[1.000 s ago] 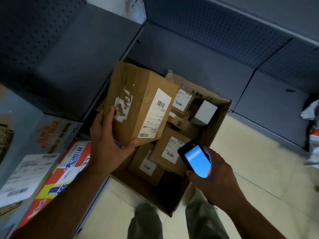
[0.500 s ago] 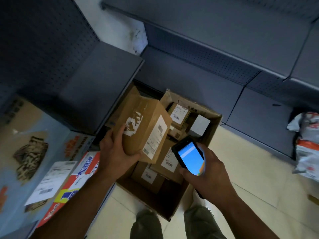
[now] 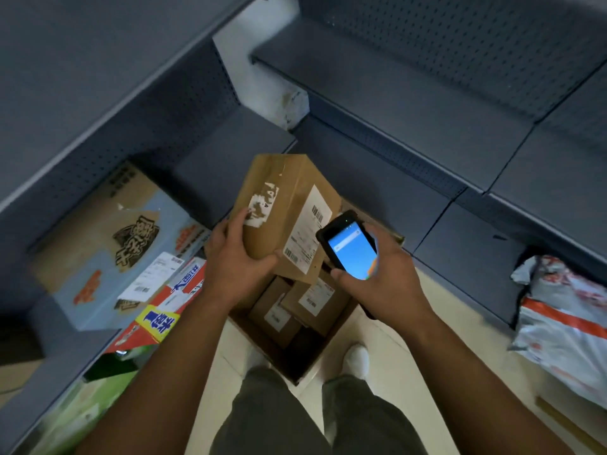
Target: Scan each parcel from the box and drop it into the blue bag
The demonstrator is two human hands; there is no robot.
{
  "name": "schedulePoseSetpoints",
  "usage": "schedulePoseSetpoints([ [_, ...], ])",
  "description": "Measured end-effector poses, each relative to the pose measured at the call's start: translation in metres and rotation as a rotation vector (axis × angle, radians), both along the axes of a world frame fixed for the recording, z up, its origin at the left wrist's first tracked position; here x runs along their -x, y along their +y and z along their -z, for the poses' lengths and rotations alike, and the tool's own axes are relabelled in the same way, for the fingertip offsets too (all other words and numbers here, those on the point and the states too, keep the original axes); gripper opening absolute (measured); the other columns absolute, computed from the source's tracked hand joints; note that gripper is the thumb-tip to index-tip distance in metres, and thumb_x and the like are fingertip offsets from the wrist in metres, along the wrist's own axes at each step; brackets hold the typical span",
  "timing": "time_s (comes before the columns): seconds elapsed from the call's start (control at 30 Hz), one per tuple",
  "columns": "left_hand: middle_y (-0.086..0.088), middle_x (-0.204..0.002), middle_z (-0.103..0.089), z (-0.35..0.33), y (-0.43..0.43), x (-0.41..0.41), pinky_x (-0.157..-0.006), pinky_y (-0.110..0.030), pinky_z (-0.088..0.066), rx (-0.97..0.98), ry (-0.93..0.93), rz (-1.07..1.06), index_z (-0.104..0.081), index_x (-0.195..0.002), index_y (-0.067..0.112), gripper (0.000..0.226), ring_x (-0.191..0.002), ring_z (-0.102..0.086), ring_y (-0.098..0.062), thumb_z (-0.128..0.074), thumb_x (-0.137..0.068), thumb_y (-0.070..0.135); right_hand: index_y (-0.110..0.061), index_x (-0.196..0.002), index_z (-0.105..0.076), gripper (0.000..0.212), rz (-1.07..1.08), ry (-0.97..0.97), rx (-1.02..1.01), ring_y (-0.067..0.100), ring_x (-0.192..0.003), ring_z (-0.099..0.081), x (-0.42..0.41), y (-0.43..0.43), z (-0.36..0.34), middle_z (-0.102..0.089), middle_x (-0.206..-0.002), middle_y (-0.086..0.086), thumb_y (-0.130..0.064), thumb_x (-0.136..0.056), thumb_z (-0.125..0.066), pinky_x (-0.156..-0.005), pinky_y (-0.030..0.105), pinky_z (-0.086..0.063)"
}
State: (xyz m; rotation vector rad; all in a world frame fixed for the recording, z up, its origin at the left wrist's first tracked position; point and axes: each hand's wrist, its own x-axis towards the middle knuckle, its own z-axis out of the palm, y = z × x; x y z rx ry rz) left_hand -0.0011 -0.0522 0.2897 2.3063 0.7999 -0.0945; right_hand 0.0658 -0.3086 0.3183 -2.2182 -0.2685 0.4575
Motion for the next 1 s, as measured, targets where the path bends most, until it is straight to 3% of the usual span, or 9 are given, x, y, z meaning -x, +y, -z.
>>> schedulePoseSetpoints([
  [0.13, 0.004, -0.159, -0.025, -0.037, -0.012, 0.026, -0.111, -0.054, -0.035, -0.026, -0.070, -0.062, -0.019, -0.151, 0.057, 0.104, -0.143, -0.028, -0.030, -0.065, -0.061, 0.078, -0.054, -0.119, -0.033, 0.074, -0.046, -0.068, -0.036, -0.027, -0.102, -0.035, -0.001, -0.003, -0.034, -0.040, -0.101, -0.039, -0.052, -0.065, -0.083, -0.060, -0.007, -0.034],
  [0.23, 0.011, -0.162, -0.018, -0.061, -0.017, 0.054, -0.113, -0.058, -0.034, -0.006, -0.083, -0.117, -0.015, -0.152, 0.058, 0.104, -0.146, -0.024, -0.031, -0.062, -0.062, 0.081, -0.058, -0.120, -0.027, 0.078, -0.079, -0.106, -0.044, -0.030, -0.102, -0.033, 0.005, -0.001, -0.056, -0.035, -0.102, -0.047, -0.054, -0.066, -0.083, -0.056, 0.000, -0.037],
  [0.3, 0.016, -0.162, -0.014, -0.075, -0.016, 0.077, -0.114, -0.060, -0.034, -0.001, -0.084, -0.167, -0.015, -0.152, 0.059, 0.103, -0.148, -0.023, -0.032, -0.061, -0.062, 0.083, -0.059, -0.121, -0.027, 0.078, -0.126, -0.137, -0.060, -0.030, -0.101, -0.034, 0.012, 0.002, -0.067, -0.035, -0.103, -0.048, -0.054, -0.067, -0.083, -0.063, 0.002, -0.033],
  [0.4, 0.016, -0.157, -0.020, -0.095, -0.011, 0.117, -0.114, -0.056, -0.037, -0.035, -0.108, -0.248, -0.023, -0.153, 0.055, 0.102, -0.144, -0.028, -0.030, -0.061, -0.062, 0.081, -0.049, -0.130, -0.035, 0.080, -0.194, -0.105, -0.084, -0.012, -0.106, -0.045, 0.027, 0.010, -0.073, -0.044, -0.118, -0.034, -0.058, -0.066, -0.082, -0.074, 0.008, -0.035],
  [0.47, 0.015, -0.153, -0.023, -0.106, -0.007, 0.148, -0.113, -0.051, -0.038, -0.054, -0.130, -0.310, -0.028, -0.153, 0.053, 0.101, -0.141, -0.030, -0.027, -0.061, -0.062, 0.079, -0.044, -0.138, -0.033, 0.088, -0.243, -0.055, -0.079, 0.002, -0.114, -0.046, 0.042, 0.019, -0.075, -0.046, -0.133, -0.019, -0.060, -0.065, -0.080, -0.081, 0.019, -0.043],
  [0.53, 0.015, -0.153, -0.023, -0.115, -0.002, 0.179, -0.113, -0.050, -0.038, -0.081, -0.126, -0.371, -0.029, -0.153, 0.052, 0.100, -0.139, -0.030, -0.026, -0.060, -0.062, 0.079, -0.042, -0.140, -0.033, 0.089, -0.305, -0.026, -0.091, 0.006, -0.116, -0.044, 0.060, 0.033, -0.080, -0.046, -0.138, -0.012, -0.055, -0.066, -0.082, -0.081, 0.020, -0.044],
  [0.63, 0.014, -0.154, -0.023, -0.127, 0.003, 0.228, -0.112, -0.048, -0.038, -0.137, -0.113, -0.426, -0.029, -0.154, 0.050, 0.100, -0.137, -0.030, -0.024, -0.059, -0.064, 0.079, -0.038, -0.139, -0.037, 0.086, -0.407, -0.027, -0.105, 0.006, -0.116, -0.045, 0.093, 0.056, -0.088, -0.048, -0.134, -0.010, -0.047, -0.068, -0.084, -0.071, 0.011, -0.035],
  [0.87, 0.017, -0.154, -0.020, -0.139, -0.002, 0.367, -0.116, -0.048, -0.036, -0.153, -0.167, -0.552, -0.029, -0.154, 0.052, 0.099, -0.143, -0.028, -0.021, -0.057, -0.064, 0.081, -0.041, -0.136, -0.039, 0.083, -0.555, -0.056, -0.143, 0.010, -0.115, -0.050, 0.204, 0.094, -0.115, -0.050, -0.128, -0.013, -0.043, -0.068, -0.086, -0.087, 0.031, -0.051],
  [1.0, 0.022, -0.153, -0.018, -0.137, -0.014, 0.457, -0.118, -0.049, -0.034, -0.127, -0.200, -0.625, -0.028, -0.153, 0.055, 0.097, -0.144, -0.023, -0.019, -0.059, -0.064, 0.081, -0.049, -0.129, -0.037, 0.079, -0.652, -0.093, -0.169, 0.007, -0.110, -0.051, 0.283, 0.103, -0.125, -0.050, -0.121, -0.019, -0.044, -0.067, -0.086, -0.076, 0.019, -0.046],
])
